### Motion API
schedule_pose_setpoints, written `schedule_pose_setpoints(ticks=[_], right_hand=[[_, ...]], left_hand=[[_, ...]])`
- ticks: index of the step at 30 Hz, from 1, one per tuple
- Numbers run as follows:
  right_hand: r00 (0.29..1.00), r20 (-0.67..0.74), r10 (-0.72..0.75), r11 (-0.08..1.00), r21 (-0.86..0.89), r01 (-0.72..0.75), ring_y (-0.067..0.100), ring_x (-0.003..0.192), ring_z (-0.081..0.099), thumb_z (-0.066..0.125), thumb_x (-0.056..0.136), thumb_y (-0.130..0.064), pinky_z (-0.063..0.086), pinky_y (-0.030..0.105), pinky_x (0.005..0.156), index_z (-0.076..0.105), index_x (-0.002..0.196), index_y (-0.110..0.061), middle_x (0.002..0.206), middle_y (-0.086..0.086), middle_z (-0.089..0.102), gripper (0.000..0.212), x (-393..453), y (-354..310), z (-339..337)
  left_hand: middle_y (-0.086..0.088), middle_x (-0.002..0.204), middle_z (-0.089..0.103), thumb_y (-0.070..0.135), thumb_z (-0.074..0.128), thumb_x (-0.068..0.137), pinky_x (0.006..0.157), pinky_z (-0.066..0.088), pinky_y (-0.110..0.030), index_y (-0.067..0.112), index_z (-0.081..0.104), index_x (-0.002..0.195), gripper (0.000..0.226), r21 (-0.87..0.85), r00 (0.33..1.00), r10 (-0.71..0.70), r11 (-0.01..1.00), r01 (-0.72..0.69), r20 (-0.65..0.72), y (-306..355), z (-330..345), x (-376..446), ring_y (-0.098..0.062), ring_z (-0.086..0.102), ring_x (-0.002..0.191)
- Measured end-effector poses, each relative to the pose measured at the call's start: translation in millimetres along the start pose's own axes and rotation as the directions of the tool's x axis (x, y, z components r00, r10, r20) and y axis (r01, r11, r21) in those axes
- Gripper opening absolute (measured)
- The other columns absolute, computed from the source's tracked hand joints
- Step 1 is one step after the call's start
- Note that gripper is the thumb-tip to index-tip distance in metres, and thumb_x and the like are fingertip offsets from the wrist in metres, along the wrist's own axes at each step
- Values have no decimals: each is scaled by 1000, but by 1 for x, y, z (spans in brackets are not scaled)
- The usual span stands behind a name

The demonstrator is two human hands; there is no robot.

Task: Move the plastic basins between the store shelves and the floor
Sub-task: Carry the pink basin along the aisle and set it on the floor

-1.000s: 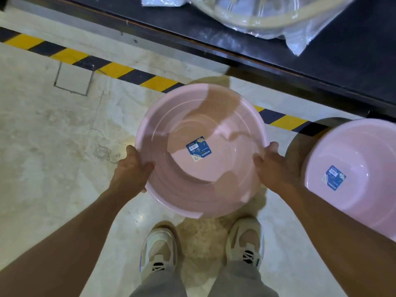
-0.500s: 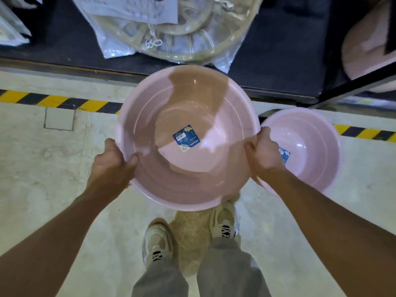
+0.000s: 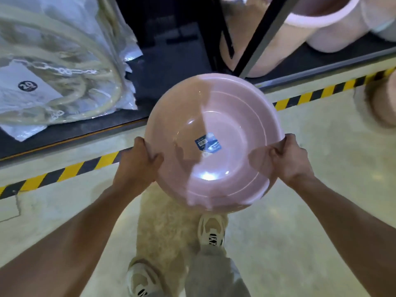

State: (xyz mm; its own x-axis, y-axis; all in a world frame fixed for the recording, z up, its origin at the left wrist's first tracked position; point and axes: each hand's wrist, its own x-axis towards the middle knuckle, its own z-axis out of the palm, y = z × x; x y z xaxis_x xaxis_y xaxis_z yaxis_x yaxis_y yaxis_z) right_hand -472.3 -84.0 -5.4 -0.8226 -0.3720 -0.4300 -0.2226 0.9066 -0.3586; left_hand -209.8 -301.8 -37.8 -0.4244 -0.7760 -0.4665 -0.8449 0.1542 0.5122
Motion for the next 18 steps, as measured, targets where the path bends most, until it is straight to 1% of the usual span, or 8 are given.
schedule_pose_setpoints(ticks=[2, 4, 6, 8, 10, 12, 15, 18], right_hand=[[998, -27, 58, 998, 3, -58, 33, 78, 49, 51, 92, -24, 37, 34, 64, 39, 101, -15, 91, 10, 54, 18, 10, 28, -10], [994, -31, 105, 995, 2, -105, 34, 80, 51, 52, 93, -26, 40, 36, 67, 42, 104, -12, 94, 12, 56, 20, 19, 53, -13], [990, -27, 141, 990, -4, -141, 34, 80, 51, 53, 93, -28, 41, 37, 69, 42, 102, -12, 96, 14, 58, 21, 29, 74, -8], [987, -26, 160, 987, -22, -160, 37, 83, 55, 54, 93, -30, 44, 39, 71, 41, 101, -14, 98, 17, 61, 22, 39, 91, 3], [985, -27, 171, 984, -56, -172, 43, 90, 59, 55, 92, -32, 46, 41, 73, 40, 101, -15, 102, 20, 62, 24, 50, 104, 18], [985, -19, 171, 981, -93, -172, 44, 90, 60, 55, 92, -34, 43, 40, 71, 38, 99, -17, 98, 19, 61, 25, 60, 114, 34], [988, -17, 152, 981, -124, -153, 41, 83, 57, 55, 91, -36, 38, 38, 68, 37, 96, -19, 86, 10, 52, 25, 77, 125, 58], [988, -8, 156, 979, -130, -156, 34, 73, 48, 54, 91, -36, 36, 37, 66, 36, 95, -19, 82, 5, 49, 25, 92, 134, 82]], left_hand=[[-17, 79, 64, 38, 64, 88, 55, 52, -42, 8, 42, 94, 38, 55, 999, 46, 997, -47, 28, 25, 24, 12, -42, 68, 71], [-7, 70, 52, 40, 65, 88, 58, 40, -39, 11, 40, 93, 39, 123, 995, 91, 988, -94, 29, 42, 47, 22, -44, 64, 82], [1, 65, 41, 39, 66, 88, 61, 38, -39, 12, 39, 92, 38, 149, 991, 124, 980, -130, 47, 50, 68, 32, -45, 61, 85], [-2, 68, 45, 37, 67, 88, 62, 38, -39, 10, 41, 91, 37, 165, 985, 159, 972, -167, 61, 52, 87, 43, -44, 61, 84], [-8, 75, 51, 36, 67, 88, 63, 36, -38, 9, 42, 89, 37, 191, 982, 180, 964, -187, 53, 46, 104, 53, -44, 61, 85], [-11, 83, 58, 40, 66, 89, 65, 37, -36, 12, 42, 91, 36, 245, 983, 174, 952, -182, 54, 39, 118, 62, -42, 62, 88], [-18, 99, 67, 45, 62, 90, 68, 45, -40, 17, 42, 95, 35, 283, 989, 126, 949, -141, 73, 26, 136, 77, -43, 64, 93], [-25, 105, 67, 44, 62, 90, 74, 50, -45, 9, 46, 102, 40, 320, 991, 103, 939, -123, 80, 17, 155, 92, -46, 63, 97]])
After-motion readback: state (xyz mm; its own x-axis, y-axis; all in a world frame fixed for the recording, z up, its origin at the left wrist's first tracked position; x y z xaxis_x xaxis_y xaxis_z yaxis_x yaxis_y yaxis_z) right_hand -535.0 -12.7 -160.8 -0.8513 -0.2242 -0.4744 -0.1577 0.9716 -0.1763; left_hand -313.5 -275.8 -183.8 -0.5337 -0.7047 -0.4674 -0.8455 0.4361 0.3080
